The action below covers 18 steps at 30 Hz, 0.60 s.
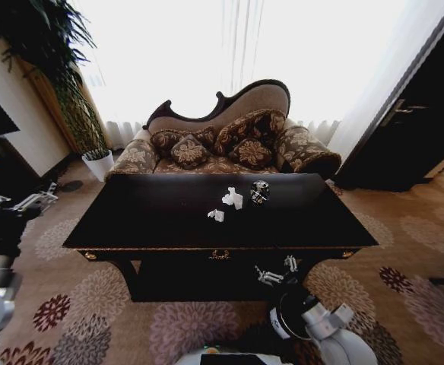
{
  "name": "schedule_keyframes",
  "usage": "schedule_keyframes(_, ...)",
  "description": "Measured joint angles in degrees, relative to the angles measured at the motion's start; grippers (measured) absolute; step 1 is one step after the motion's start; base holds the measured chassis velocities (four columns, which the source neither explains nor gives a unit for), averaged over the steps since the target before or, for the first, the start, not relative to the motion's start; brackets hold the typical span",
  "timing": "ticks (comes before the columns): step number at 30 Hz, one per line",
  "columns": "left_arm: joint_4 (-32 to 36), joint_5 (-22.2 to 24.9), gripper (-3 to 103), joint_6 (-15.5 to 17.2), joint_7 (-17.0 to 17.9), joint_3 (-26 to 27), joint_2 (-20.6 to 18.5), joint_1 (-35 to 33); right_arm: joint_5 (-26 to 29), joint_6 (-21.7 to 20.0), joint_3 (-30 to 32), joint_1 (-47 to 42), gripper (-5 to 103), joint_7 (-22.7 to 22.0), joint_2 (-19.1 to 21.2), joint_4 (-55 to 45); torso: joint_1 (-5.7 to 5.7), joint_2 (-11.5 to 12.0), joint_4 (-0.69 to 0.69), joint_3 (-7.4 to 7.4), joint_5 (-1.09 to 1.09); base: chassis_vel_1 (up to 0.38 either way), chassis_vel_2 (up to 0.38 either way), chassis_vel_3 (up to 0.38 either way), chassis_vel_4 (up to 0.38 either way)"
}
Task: Move to the front of the table and place the trash on the table into the trash bin.
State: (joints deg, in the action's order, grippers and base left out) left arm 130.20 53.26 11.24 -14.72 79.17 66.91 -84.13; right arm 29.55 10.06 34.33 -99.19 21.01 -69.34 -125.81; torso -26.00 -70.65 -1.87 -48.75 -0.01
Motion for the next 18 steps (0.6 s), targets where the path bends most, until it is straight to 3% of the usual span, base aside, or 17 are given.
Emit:
schedule_keyframes(3, -0.41, 0.84, 100, 0.0, 0.14, 2.62, -0.61, -1.23, 0.18, -1.05, -3.06, 4.96, 100, -6.65, 4.48, 0.14, 0.0, 0.0, 0.02, 0.0, 0.0, 0.0, 0.0, 0.0, 0.0)
schedule_keyframes(4, -0.41, 0.84, 100, 0.0, 0.14, 2.62, -0.61, -1.23, 0.18, -1.05, -3.06, 4.96, 100, -6.65, 4.48, 0.14, 0.0, 0.0, 0.02, 0.0, 0.0, 0.0, 0.0, 0.0, 0.0)
schedule_keyframes(6, -0.22, 2.02, 100, 0.01, 0.15, 4.99, -0.86, -2.33, 0.07, -1.82, -5.77, 9.41, 100, -12.16, 7.77, 1.47, 0.0, 0.0, 0.01, -0.01, 0.0, 0.0, 0.0, 0.0, 0.0)
schedule_keyframes(11, 1.08, 3.82, 100, 0.09, 0.08, 9.21, -1.19, -4.9, -1.65, -4.28, -9.77, 16.57, 100, -20.35, 10.06, 4.36, 0.0, 0.0, 0.03, -0.01, 0.01, 0.0, 0.0, 0.0, 0.0)
schedule_keyframes(18, 1.28, 4.19, 100, 0.09, -0.09, 10.73, -1.73, -6.69, -4.14, -8.11, -11.35, 22.81, 100, -24.07, 11.81, 7.69, 0.0, 0.0, -0.01, 0.0, -0.01, 0.0, 0.0, 0.0, 0.0)
